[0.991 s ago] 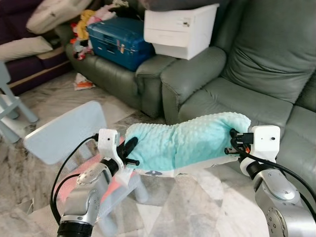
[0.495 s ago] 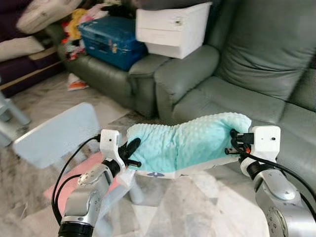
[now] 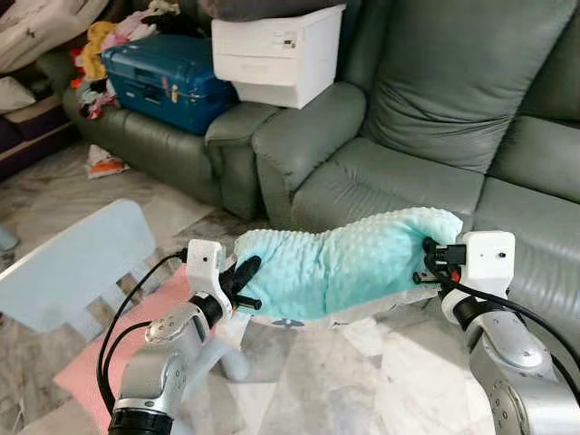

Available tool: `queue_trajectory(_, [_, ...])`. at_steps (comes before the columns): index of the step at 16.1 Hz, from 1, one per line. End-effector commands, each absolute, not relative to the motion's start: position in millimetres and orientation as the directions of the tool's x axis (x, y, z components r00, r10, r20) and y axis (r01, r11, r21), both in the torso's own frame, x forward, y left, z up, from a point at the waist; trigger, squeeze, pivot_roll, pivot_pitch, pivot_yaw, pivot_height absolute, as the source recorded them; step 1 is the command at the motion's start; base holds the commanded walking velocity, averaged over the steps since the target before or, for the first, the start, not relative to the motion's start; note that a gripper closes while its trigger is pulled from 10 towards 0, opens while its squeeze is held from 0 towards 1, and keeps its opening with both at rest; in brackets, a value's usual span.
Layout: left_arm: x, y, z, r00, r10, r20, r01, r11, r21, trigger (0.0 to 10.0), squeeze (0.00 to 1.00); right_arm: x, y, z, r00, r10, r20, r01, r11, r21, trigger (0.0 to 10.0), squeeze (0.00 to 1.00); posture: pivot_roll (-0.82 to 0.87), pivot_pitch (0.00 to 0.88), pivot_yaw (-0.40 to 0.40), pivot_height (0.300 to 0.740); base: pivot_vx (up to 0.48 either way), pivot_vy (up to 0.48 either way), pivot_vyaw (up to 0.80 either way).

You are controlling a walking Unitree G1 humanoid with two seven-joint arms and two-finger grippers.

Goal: Move the pillow to the sofa

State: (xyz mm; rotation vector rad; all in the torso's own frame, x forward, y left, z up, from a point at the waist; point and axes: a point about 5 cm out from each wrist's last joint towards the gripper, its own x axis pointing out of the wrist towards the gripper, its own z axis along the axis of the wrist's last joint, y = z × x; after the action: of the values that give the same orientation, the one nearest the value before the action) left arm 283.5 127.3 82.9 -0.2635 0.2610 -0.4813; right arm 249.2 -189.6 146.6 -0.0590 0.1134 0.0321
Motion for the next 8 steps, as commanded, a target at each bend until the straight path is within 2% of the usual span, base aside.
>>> queue_trajectory(1, [282.9,125.6,84.9,0.848,-0.500,-0.176,0.437,0.847,-0.303,10.0,0.00,248.8,-186.1,155.3,0.995,0.052,-0.081,-0.057,0.997,-0.060,10.0,0.00,-0.25,0.000,0.044,0.740,0.244,0.000,-0.74])
queue_trajectory(8, [281.7,123.0,84.2,0.838,-0.517,-0.174,0.452,0.837,-0.309,10.0,0.00,249.8,-185.6,156.2,0.995,0.056,-0.079,-0.061,0.996,-0.063,10.0,0.00,-0.25,0.000,0.043,0.740,0.259,0.000,-0.73])
